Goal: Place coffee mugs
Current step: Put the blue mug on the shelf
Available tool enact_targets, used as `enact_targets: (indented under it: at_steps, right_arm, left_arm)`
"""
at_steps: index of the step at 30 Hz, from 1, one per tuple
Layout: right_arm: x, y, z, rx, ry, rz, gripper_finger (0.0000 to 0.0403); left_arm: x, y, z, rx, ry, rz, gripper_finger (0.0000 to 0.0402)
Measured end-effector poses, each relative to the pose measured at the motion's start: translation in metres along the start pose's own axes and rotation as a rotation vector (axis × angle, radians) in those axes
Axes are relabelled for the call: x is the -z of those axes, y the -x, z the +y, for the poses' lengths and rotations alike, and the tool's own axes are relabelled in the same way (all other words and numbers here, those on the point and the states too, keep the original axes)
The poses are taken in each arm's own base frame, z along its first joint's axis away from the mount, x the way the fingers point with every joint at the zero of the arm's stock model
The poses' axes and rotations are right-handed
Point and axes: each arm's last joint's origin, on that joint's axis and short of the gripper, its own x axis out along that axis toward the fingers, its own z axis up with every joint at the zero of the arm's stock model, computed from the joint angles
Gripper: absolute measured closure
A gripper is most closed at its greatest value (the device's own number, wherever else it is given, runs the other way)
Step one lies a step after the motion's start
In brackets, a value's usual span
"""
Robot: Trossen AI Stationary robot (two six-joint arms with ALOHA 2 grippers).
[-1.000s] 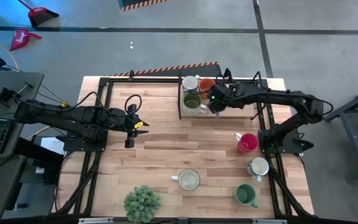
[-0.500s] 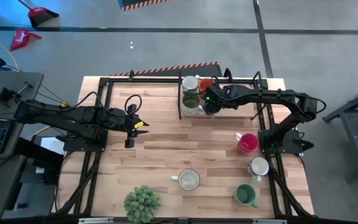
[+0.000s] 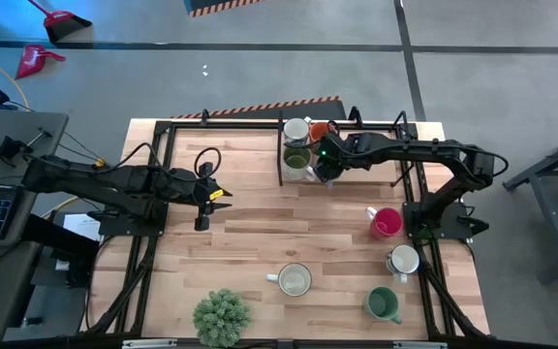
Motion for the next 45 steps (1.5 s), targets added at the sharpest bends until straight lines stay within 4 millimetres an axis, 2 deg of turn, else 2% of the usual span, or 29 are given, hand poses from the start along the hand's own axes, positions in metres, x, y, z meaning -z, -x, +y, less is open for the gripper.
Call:
enact_targets:
  at_steps: [8,23,38,45]
  right_arm:
    - [-0.003,0.000,0.003,-0.049,0.029,-0.018,0.0399]
    - [-0.004,-0.001,0.000,-0.018,-0.052,-0.024,0.0399]
    - [-0.003,-0.021,0.003,0.010,-0.067,0.032,0.0399]
    - [-0.005,-0.024,0.001,0.015,-0.078,0.025,0.0399]
  left_arm:
    - [0.000,0.000,0.000,0.000,0.000,0.000,0.0286]
    - [0.000,0.000,0.000,0.000,0.000,0.000,0.0286]
    - [0.000,0.000,0.000,0.000,0.000,0.002,0.0286]
    - [0.000,0.000,0.000,0.000,-0.001,0.001,0.0286]
